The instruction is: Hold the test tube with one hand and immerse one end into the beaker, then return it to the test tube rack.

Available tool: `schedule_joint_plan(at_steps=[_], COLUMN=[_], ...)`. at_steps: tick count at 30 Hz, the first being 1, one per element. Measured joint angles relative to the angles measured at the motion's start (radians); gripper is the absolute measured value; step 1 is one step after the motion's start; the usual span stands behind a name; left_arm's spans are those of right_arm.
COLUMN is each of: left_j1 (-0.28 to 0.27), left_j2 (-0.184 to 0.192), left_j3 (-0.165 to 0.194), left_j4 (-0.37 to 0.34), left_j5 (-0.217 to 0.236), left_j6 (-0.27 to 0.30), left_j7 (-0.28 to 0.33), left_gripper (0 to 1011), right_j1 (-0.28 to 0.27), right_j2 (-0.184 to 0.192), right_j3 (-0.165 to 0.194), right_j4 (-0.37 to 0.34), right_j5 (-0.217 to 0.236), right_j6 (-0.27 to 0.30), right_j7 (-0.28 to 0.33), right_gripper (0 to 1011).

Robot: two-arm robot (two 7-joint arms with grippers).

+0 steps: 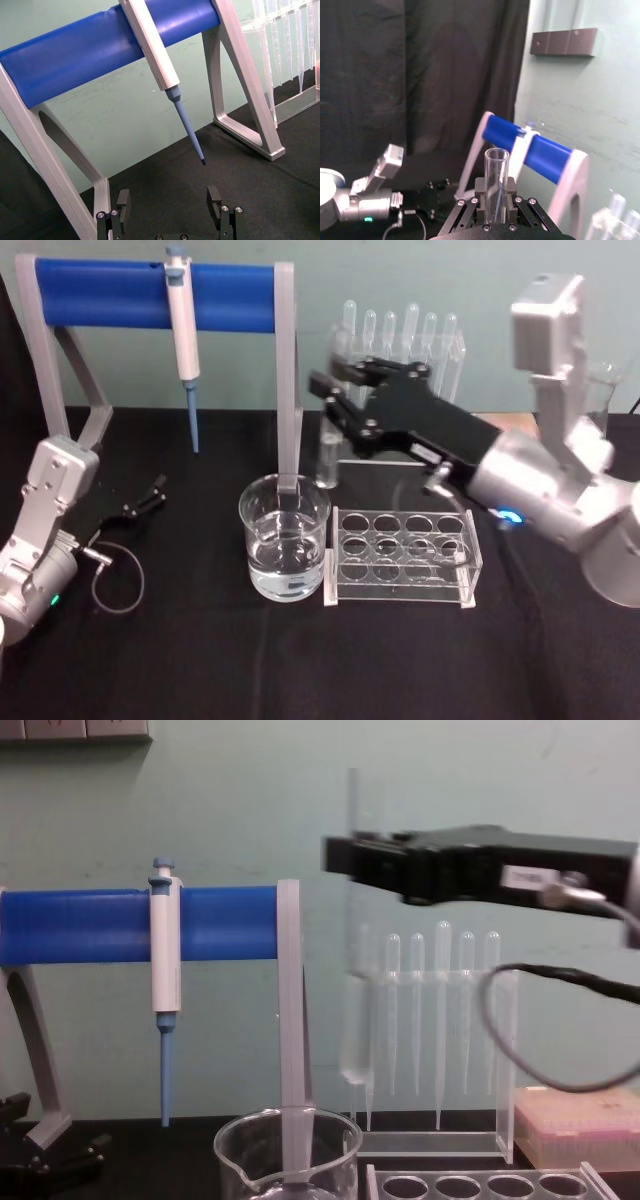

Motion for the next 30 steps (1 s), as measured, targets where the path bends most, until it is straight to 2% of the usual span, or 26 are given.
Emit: schedule_joint_plan(at_steps=[5, 6, 10, 14, 23, 30], left_j1=[0.0, 0.0, 0.0, 0.0, 0.0, 0.0], left_j2=[0.0, 0.0, 0.0, 0.0, 0.0, 0.0], left_j3=[0.0, 0.0, 0.0, 0.0, 0.0, 0.0], left_j4=[0.0, 0.0, 0.0, 0.0, 0.0, 0.0], left_j5=[0.0, 0.0, 0.0, 0.0, 0.0, 0.0], left_j6=[0.0, 0.0, 0.0, 0.0, 0.0, 0.0], left_j7=[0.0, 0.0, 0.0, 0.0, 0.0, 0.0], left_gripper=[1000, 1000, 1000, 1000, 1000, 1000], right_j1=[0.065, 0.065, 0.089, 0.084, 0.041, 0.02], right_j2=[-0.063, -0.063, -0.099, -0.11, -0.149, -0.168], right_j3=[-0.059, -0.059, -0.099, -0.111, -0.119, -0.111], right_j4=[0.089, 0.089, 0.174, 0.214, 0.335, 0.377], right_j5=[-0.022, -0.022, -0.054, -0.07, -0.093, -0.097], right_j6=[-0.017, -0.017, -0.041, -0.066, -0.175, -0.206], right_j7=[0.017, 0.017, 0.021, 0.024, 0.044, 0.055], right_gripper=[236, 235, 236, 236, 236, 235])
